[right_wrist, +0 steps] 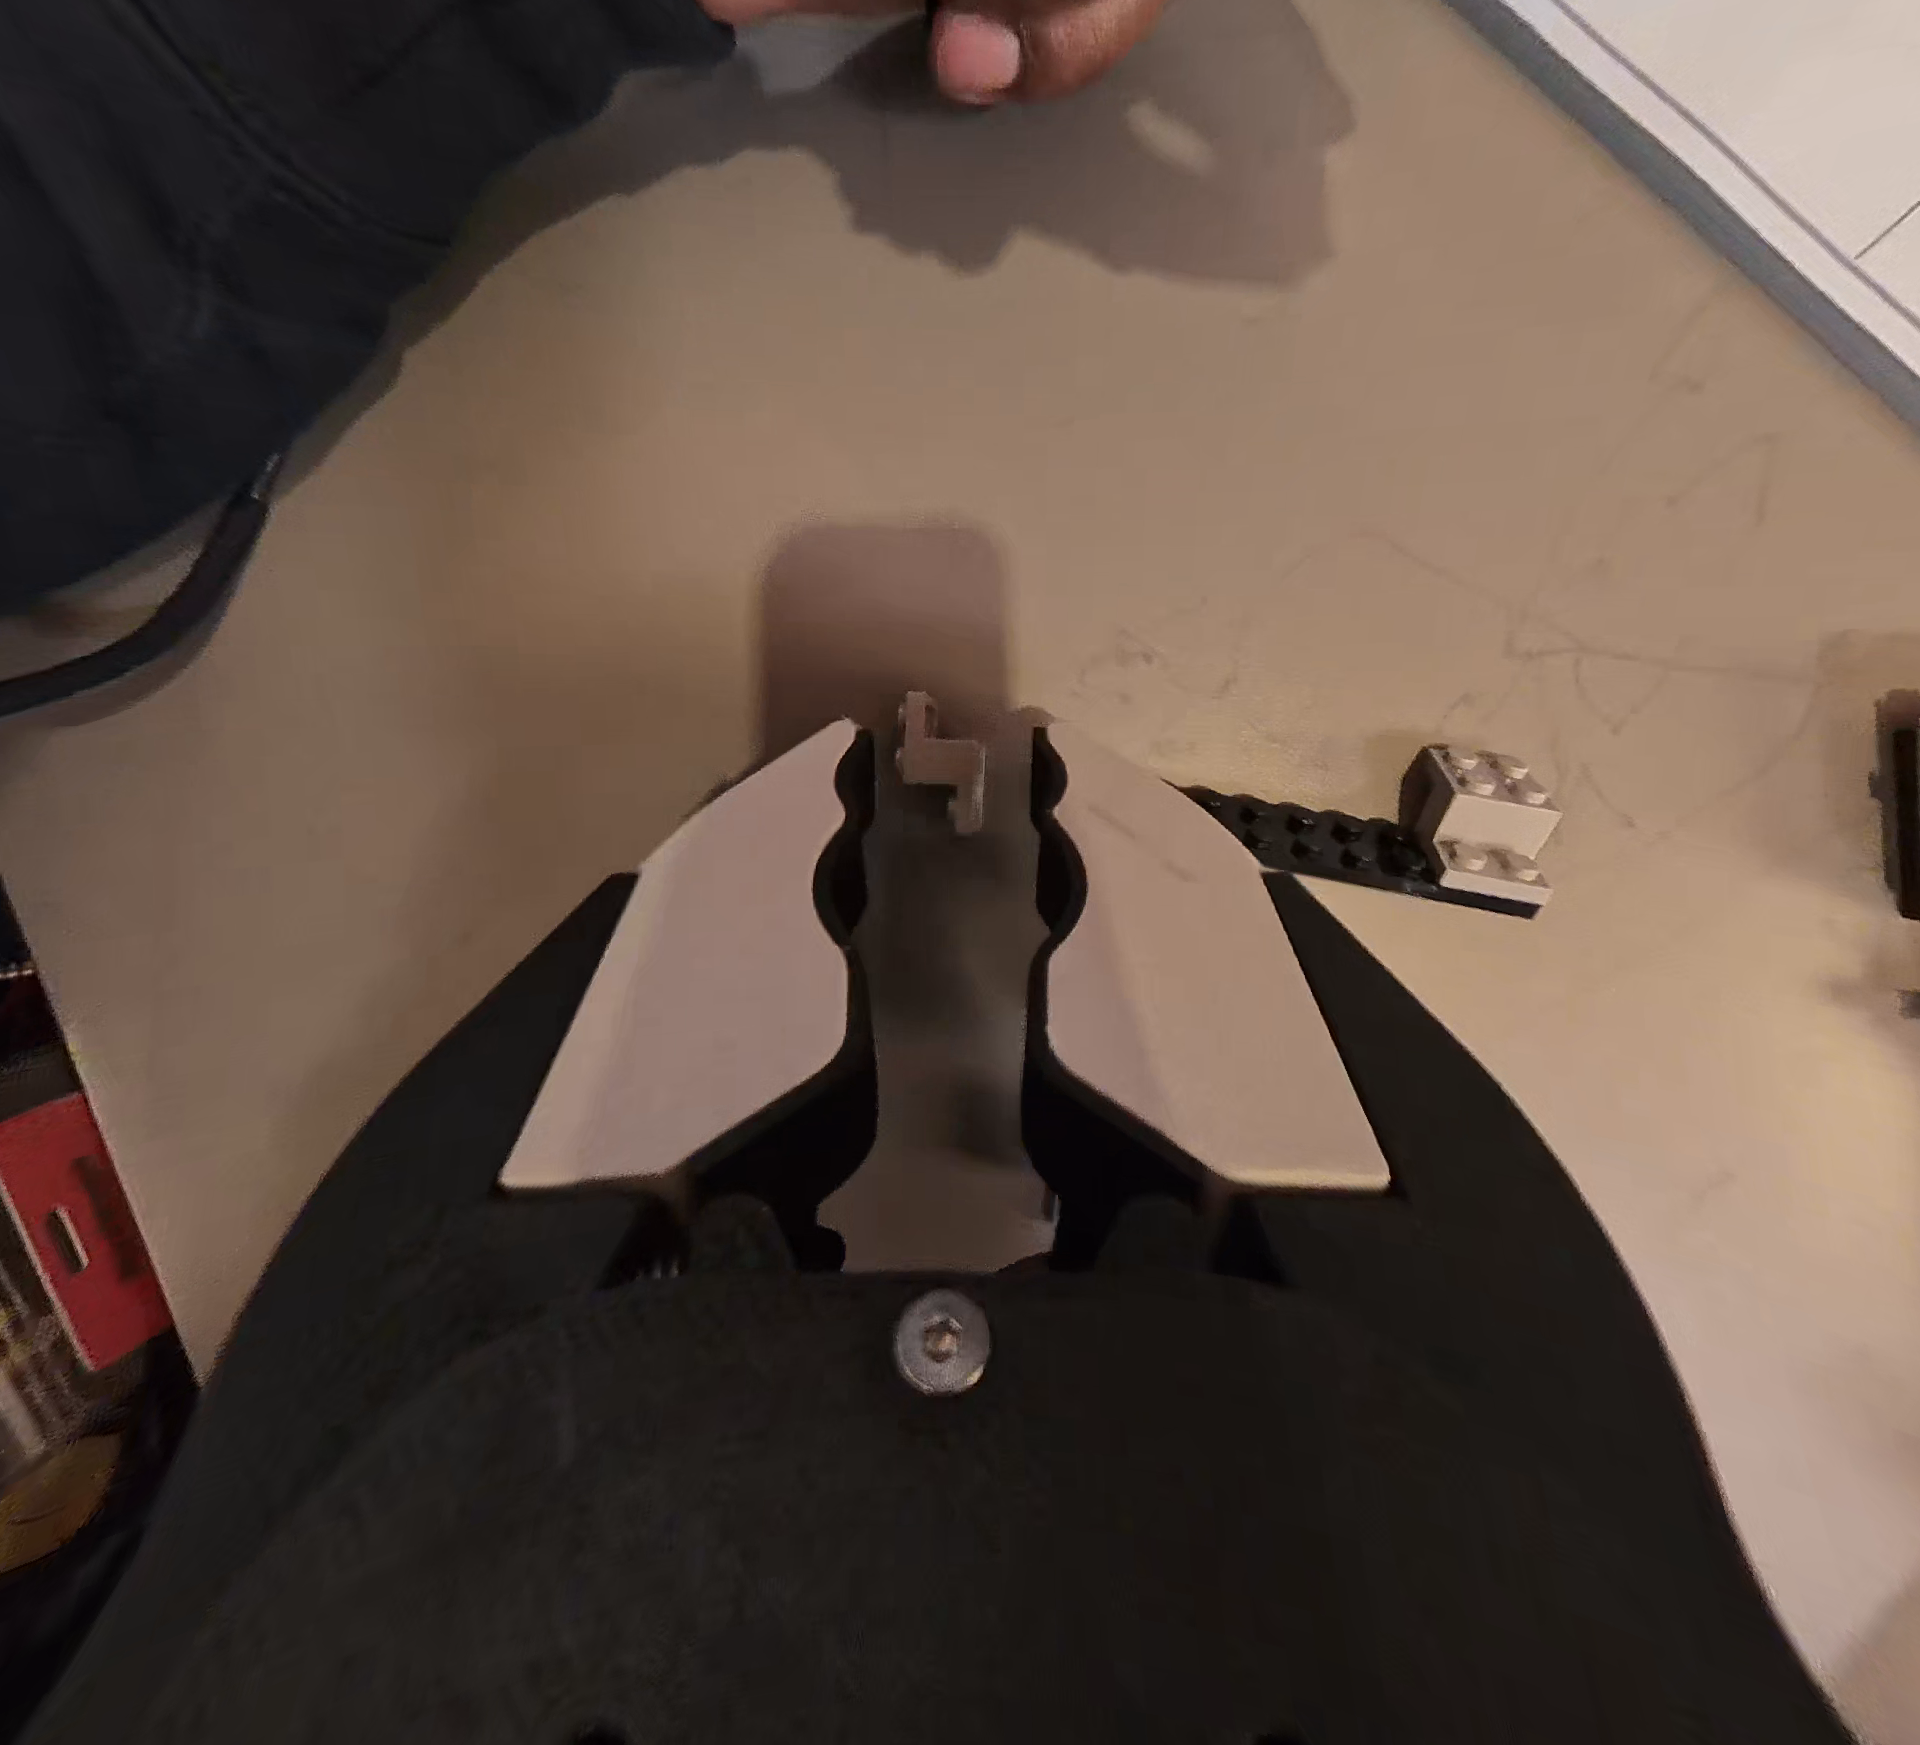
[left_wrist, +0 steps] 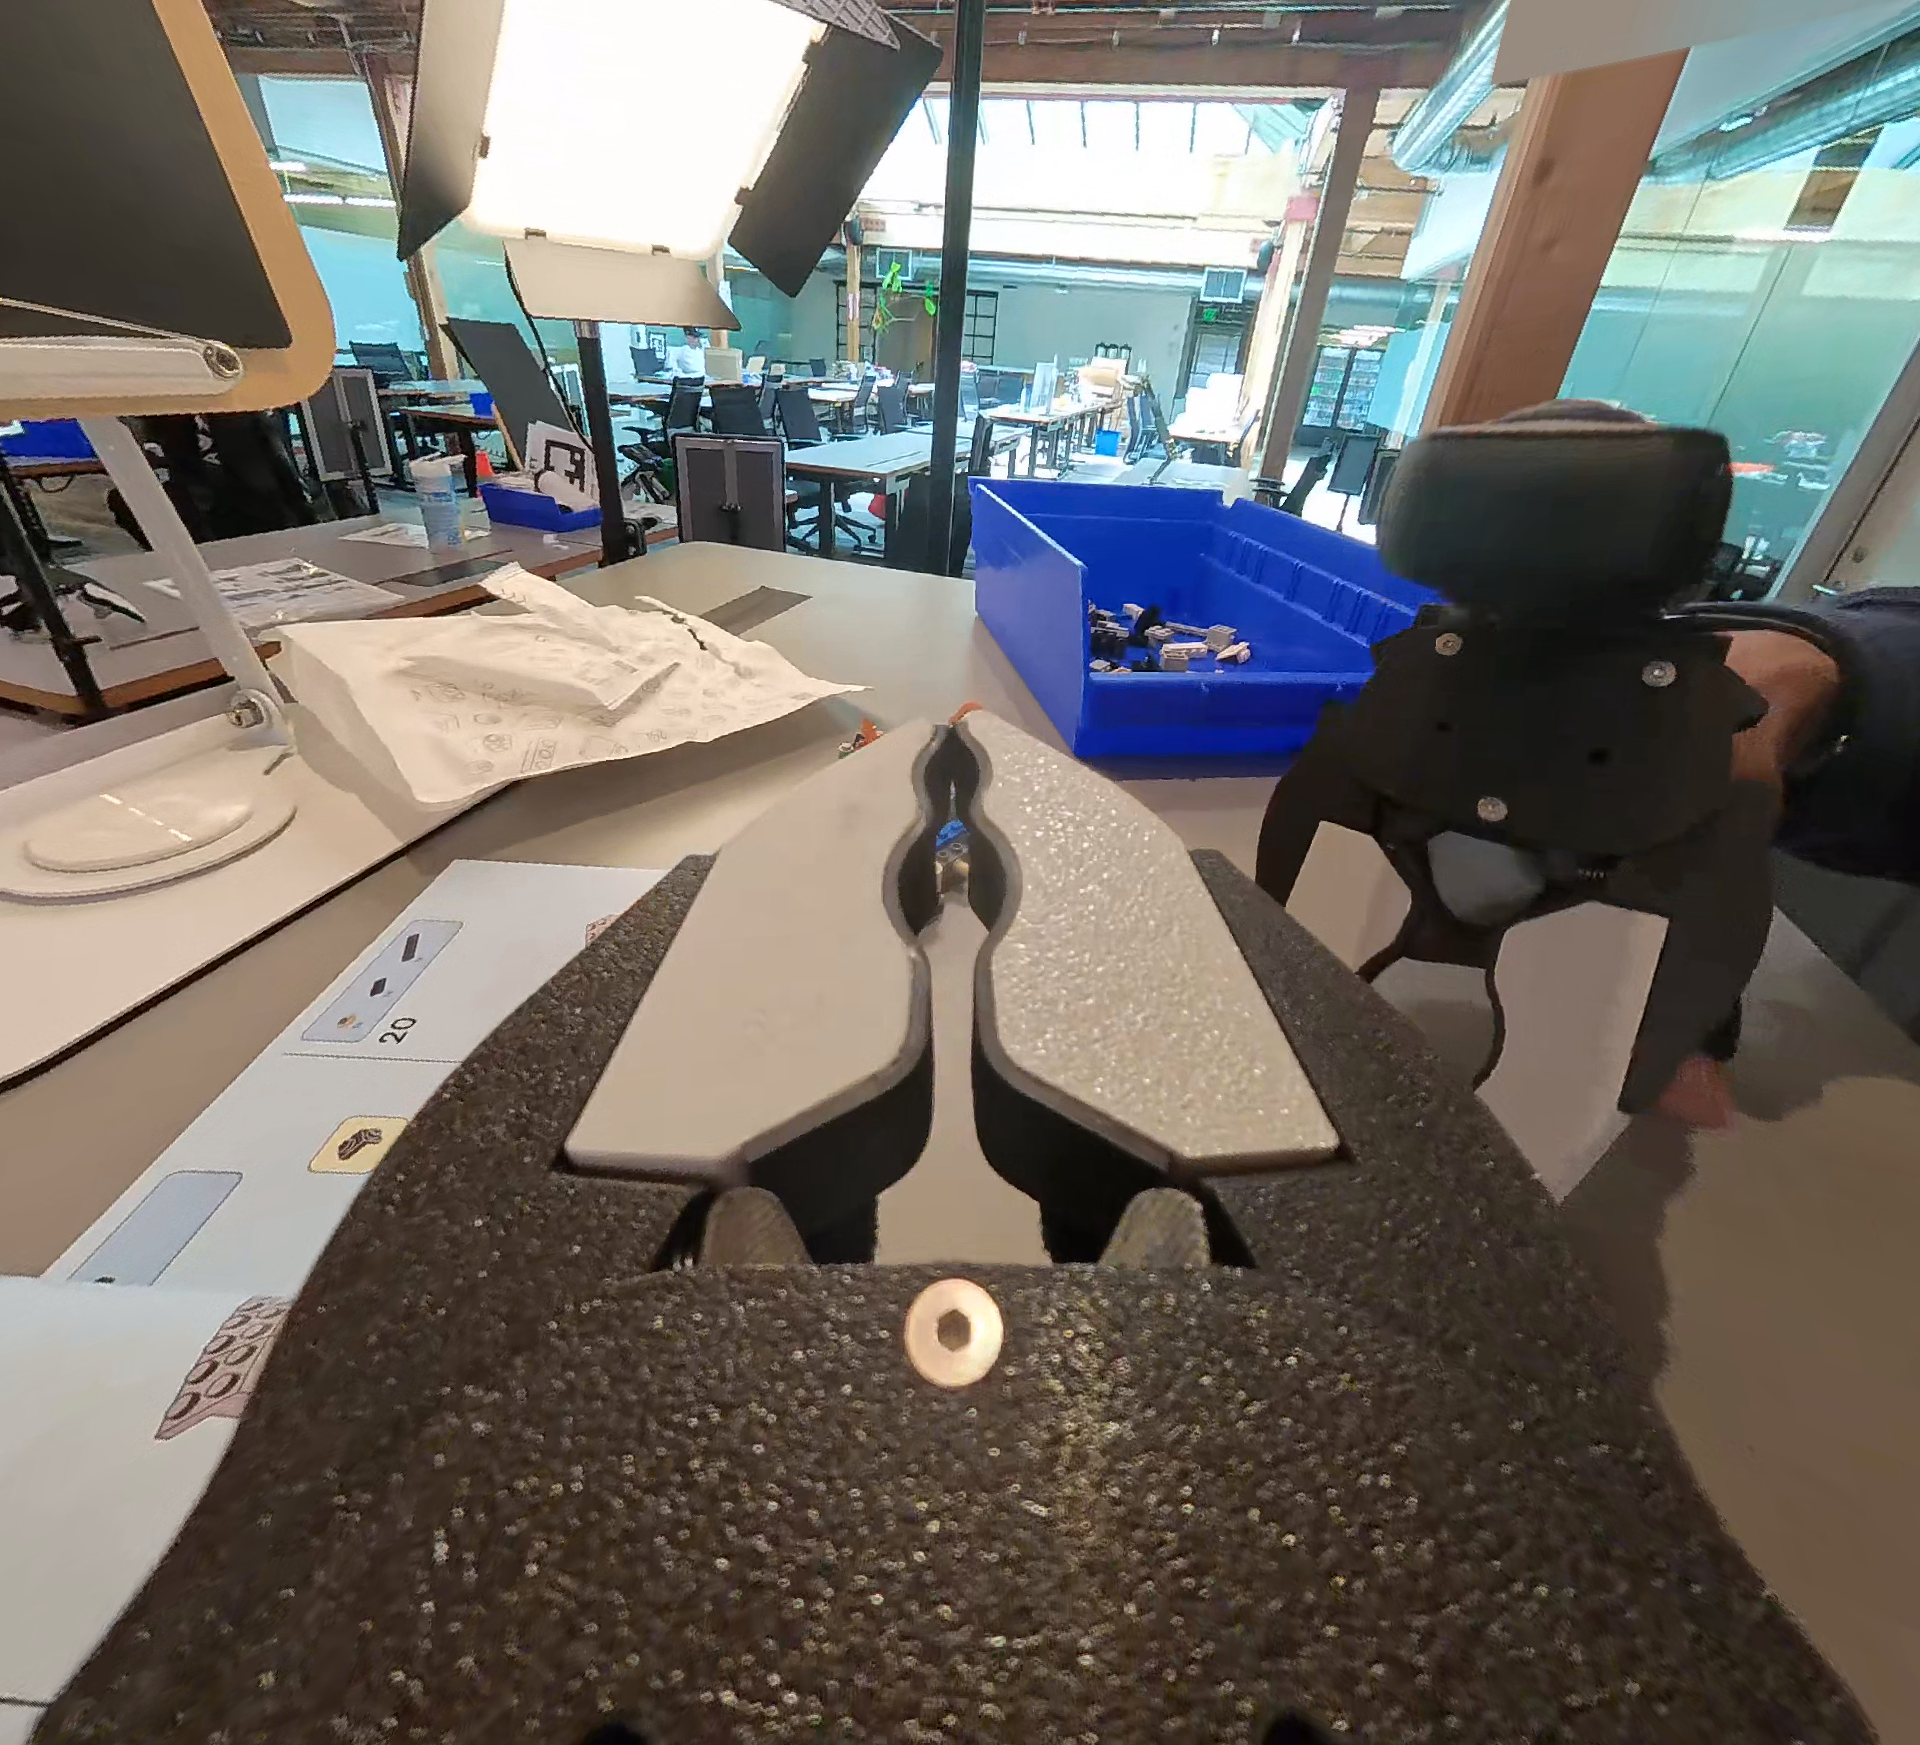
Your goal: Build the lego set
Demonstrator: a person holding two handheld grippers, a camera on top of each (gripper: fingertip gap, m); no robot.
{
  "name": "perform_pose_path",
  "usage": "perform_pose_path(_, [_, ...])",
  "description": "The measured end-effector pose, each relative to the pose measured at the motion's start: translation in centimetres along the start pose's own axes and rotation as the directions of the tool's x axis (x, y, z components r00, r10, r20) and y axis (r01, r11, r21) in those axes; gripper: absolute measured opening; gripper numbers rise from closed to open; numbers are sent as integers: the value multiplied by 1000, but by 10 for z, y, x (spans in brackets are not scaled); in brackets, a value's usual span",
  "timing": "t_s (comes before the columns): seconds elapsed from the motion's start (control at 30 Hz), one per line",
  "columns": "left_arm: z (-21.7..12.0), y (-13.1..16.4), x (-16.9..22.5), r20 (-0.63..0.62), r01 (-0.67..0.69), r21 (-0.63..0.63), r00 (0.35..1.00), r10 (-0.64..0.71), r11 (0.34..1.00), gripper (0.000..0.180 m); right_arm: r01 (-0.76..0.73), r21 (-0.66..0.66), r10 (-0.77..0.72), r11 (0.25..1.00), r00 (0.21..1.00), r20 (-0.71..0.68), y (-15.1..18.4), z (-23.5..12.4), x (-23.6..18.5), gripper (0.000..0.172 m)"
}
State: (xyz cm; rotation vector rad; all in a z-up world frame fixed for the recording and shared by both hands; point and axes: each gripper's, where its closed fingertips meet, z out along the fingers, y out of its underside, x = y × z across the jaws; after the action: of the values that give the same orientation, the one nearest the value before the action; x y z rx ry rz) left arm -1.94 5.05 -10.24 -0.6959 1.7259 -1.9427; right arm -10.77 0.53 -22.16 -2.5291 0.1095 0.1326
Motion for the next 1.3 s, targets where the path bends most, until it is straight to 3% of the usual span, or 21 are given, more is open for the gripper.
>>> perform_pose_path(0.27, [3,-5,-2,-7,11,54,1000,-11,998,0,-39,163,41,986,999,-7,-16,-52,57,31])
perform_pose_path(0.4, [6,-4,-3,4,-6,62,1000,6,998,0,140,131,-151,981,986,75,-22,-37,13,28])
perform_pose_path(0.5, [7,-2,-2,-1,-4,49,1000,4,999,0,298,114,-303,948,953,28,-10,-27,-11,27])
perform_pose_path(0.6, [9,0,-2,-5,-1,38,1000,1,999,0,338,127,-339,933,941,-11,-5,-26,-19,26])
perform_pose_path(0.83, [8,2,-3,2,7,27,1000,-8,1000,0,347,64,-345,935,937,-51,7,-10,-14,23])
perform_pose_path(1.07, [7,2,-3,3,10,21,1000,-10,1000,0,227,104,-225,968,974,-35,5,-7,-7,22])
perform_pose_path(1.3, [6,0,-3,4,10,27,1000,-10,1000,0,196,44,-192,980,979,-71,16,-1,0,25])
